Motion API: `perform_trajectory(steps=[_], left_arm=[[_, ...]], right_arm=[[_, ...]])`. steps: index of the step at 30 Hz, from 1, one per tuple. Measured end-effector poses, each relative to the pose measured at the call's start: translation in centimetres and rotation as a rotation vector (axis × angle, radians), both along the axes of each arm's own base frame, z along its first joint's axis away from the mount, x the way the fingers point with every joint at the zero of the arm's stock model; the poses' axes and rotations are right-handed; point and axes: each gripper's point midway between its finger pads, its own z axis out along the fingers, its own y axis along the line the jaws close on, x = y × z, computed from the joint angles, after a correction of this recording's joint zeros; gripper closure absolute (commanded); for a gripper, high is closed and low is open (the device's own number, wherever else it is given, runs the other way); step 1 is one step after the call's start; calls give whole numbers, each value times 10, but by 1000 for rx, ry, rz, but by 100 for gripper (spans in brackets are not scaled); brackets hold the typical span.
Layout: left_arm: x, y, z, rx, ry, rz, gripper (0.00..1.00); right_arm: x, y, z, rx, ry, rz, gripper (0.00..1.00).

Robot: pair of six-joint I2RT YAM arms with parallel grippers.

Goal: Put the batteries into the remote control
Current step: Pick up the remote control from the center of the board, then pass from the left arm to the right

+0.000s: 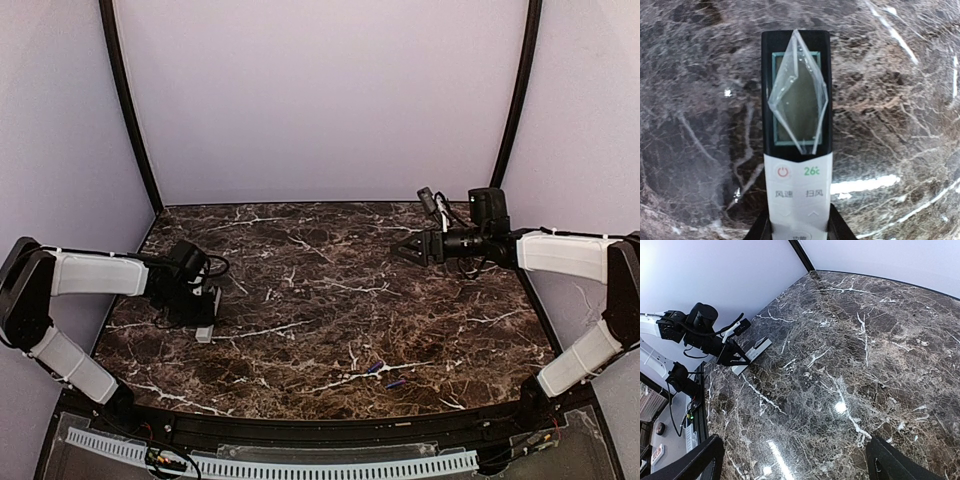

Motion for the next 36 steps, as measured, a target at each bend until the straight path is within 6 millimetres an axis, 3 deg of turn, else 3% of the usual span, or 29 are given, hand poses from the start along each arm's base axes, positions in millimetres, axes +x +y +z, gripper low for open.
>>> perform_trajectory(steps=[5,10,16,21,25,31,36], left_arm=[[3,-34,8,-146,-19,-101,84],[-3,-96,39,-378,-75,-308,87],[-43,-190,106,-688,-136,-708,88],[-83,-238,157,-872,-167,-977,88],[-106,-260,181,-962,-160,-1118,90],[-120,-274,193,-1003,-143,-1210,91],[-127,-279,194,-995,-128,-1253,93]], right_arm=[[-7,3,2,18,10,39,1],[-19,9,7,46,20,98,1],[-53,30,23,83,32,221,1],[-92,53,24,90,81,358,1],[-115,66,30,87,89,448,2],[-148,82,43,86,78,562,5],[-162,89,53,96,74,616,19]])
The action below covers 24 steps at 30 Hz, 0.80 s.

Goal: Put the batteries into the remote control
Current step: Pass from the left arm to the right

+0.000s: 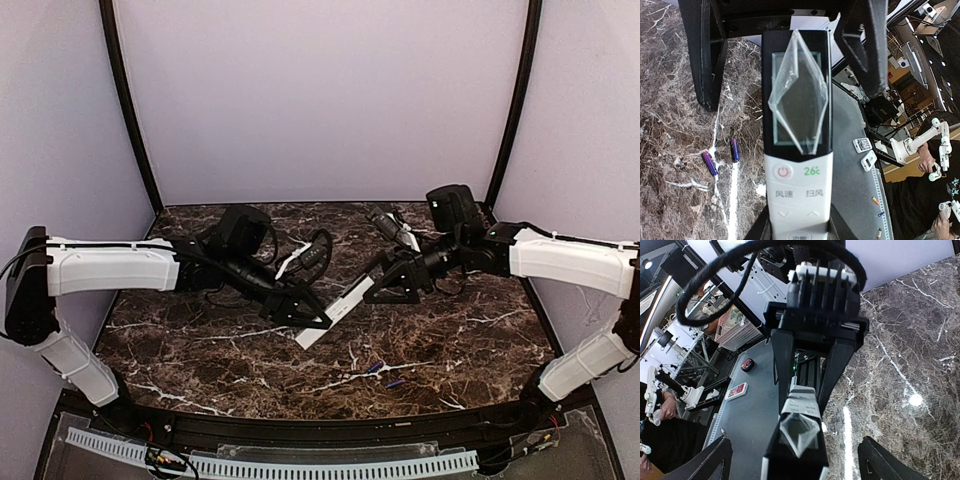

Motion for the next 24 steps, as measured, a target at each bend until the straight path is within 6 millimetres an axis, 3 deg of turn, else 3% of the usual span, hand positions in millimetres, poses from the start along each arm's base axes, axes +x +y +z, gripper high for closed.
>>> perform_trajectory(steps=[6,11,16,19,21,22,24], left_arm=[[-5,-3,-10,33,5,-27,94],[-5,-3,-12,46,2,-37,95],[-4,-2,-14,79,8,-21,93],[-2,-2,-18,100,8,-10,80],[0,-2,-18,108,0,-3,62],[1,-1,-19,110,-5,1,49],[3,-2,-20,110,-38,8,37]], right_arm=[[-7,6,8,14,17,44,46],[-8,8,-1,-9,67,55,64],[-2,9,-9,-45,89,21,87],[1,11,-13,-54,91,10,95],[1,11,-13,-55,93,9,100],[1,11,-13,-55,94,8,100],[0,10,-13,-57,108,12,100]])
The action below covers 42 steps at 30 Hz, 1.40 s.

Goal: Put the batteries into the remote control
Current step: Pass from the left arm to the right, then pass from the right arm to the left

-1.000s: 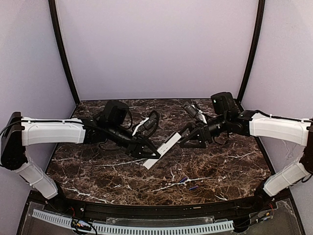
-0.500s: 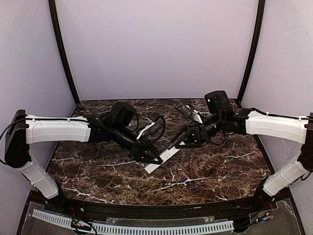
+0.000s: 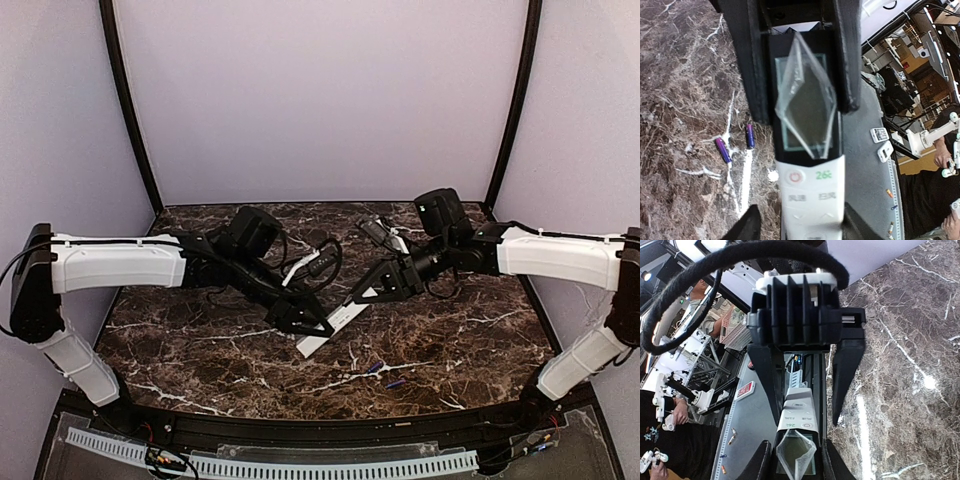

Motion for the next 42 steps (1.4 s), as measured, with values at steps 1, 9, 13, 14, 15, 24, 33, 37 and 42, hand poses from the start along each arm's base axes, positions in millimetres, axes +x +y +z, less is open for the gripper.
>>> perform_trajectory(steps=[1,9,13,14,15,24,33,37,42], left_arm=[[2,0,-1,4,-16,9,34],[42,18,27,14,-303,243,2],[60,39,46,10,-517,390,2],[63,42,48,19,-587,421,2],[63,42,48,31,-649,435,2],[46,20,16,231,-1180,381,3],[30,4,1,329,-1536,263,14],[26,-3,-14,381,-1618,187,18],[34,-6,-35,475,-1703,144,29]], right_arm=[[-1,0,0,0,9,4,100],[32,-14,-1,-26,134,-131,100],[56,-25,-11,-63,225,-258,100],[63,-27,-13,-73,249,-292,100],[68,-29,-15,-82,274,-324,100],[79,-35,-35,-130,497,-465,100],[73,-39,-53,-164,719,-529,100],[71,-41,-55,-160,787,-545,100],[68,-40,-52,-142,842,-537,100]])
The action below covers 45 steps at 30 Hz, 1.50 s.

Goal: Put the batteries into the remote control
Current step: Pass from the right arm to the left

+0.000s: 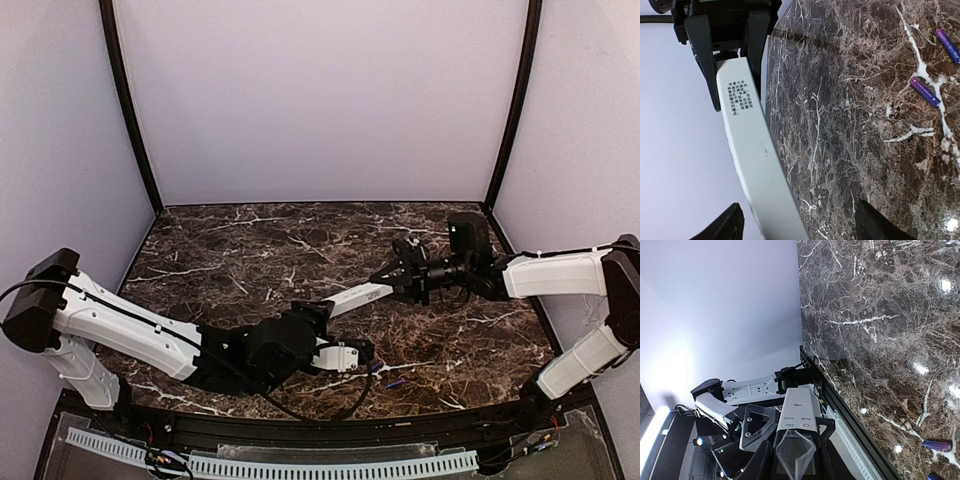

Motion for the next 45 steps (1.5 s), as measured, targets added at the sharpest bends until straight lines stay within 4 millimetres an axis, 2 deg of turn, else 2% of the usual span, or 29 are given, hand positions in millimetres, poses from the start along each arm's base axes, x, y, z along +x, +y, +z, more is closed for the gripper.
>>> perform_trajectory(steps=[4,9,17,19,20,22,24,26,29,31,35,40,42,45], left_arm=[[12,-3,-2,45,-108,42,35],[22,-6,14,38,-225,91,47],[28,-7,20,39,-290,126,75],[29,-7,29,-22,-290,153,82],[29,-7,31,-26,-291,155,86],[29,-7,31,-27,-290,157,91],[29,-8,28,-17,-284,148,95],[27,-8,23,-9,-260,136,96],[24,-8,25,-41,-177,107,98],[22,-5,31,-77,-77,71,99],[20,-3,53,-192,184,3,100],[31,25,71,-328,522,-44,100],[35,38,72,-370,657,-47,100],[29,45,69,-392,830,-79,100]], right_arm=[[-2,0,1,16,24,-2,100],[-8,0,-2,29,54,7,100],[-8,2,6,55,57,11,98],[-6,2,10,69,49,7,80],[-5,2,12,75,43,8,67],[-6,2,13,78,37,12,48],[-7,2,12,75,29,18,39],[-6,0,13,78,-8,27,35],[-5,-3,15,73,-71,46,29],[4,-9,25,72,-173,33,23],[19,-29,68,55,-542,-40,19],[4,-47,124,52,-1009,-81,19],[-6,-51,132,48,-1146,-76,20],[-16,-49,127,35,-1255,-28,21]])
